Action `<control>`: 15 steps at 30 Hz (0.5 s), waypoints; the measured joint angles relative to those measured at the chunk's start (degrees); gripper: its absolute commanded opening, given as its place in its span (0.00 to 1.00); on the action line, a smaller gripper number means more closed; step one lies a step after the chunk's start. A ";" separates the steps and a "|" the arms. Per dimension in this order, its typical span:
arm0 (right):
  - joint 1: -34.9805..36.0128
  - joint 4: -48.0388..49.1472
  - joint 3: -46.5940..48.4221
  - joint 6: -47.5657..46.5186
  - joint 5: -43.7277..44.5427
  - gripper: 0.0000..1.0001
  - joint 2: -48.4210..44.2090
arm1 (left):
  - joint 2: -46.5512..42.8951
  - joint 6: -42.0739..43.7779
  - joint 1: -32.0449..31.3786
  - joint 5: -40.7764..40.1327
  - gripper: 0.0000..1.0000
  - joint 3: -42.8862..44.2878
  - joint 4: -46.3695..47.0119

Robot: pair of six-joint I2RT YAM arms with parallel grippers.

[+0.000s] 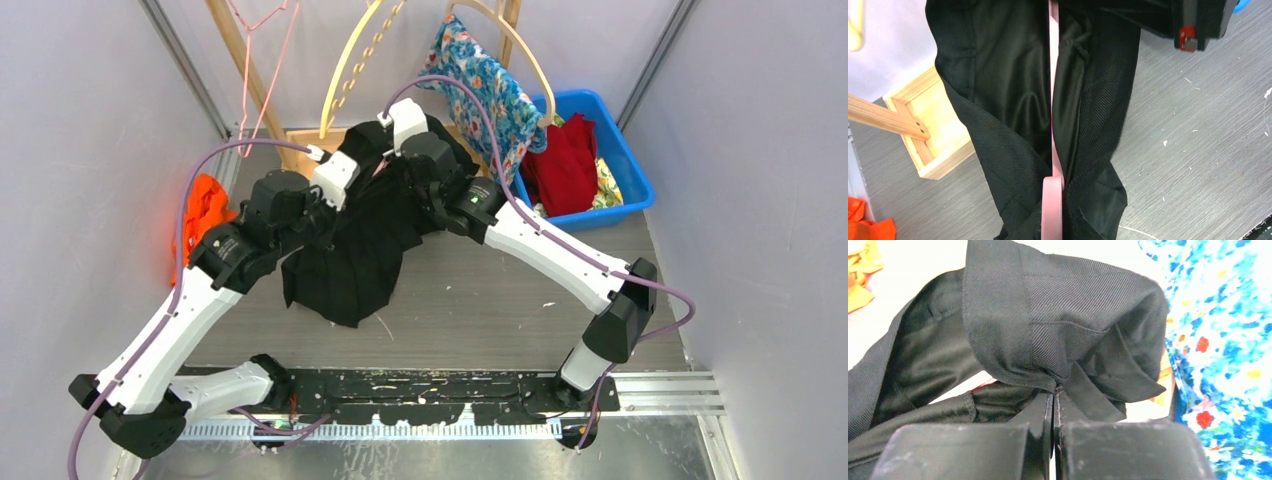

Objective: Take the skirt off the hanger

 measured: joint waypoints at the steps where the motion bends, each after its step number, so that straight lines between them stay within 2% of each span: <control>1: 0.04 0.35 0.00 -0.42 0.92 0.01 0.04 | -0.02 0.00 -0.02 0.09 0.00 -0.98 0.66; 9: -0.15 3.52 0.00 -5.42 6.03 0.01 0.76 | 0.07 0.07 -0.26 0.79 0.00 -5.90 6.34; 15: -3.45 5.51 -0.07 -6.08 2.56 0.01 1.42 | 0.09 0.07 -0.33 1.05 0.00 -6.08 9.40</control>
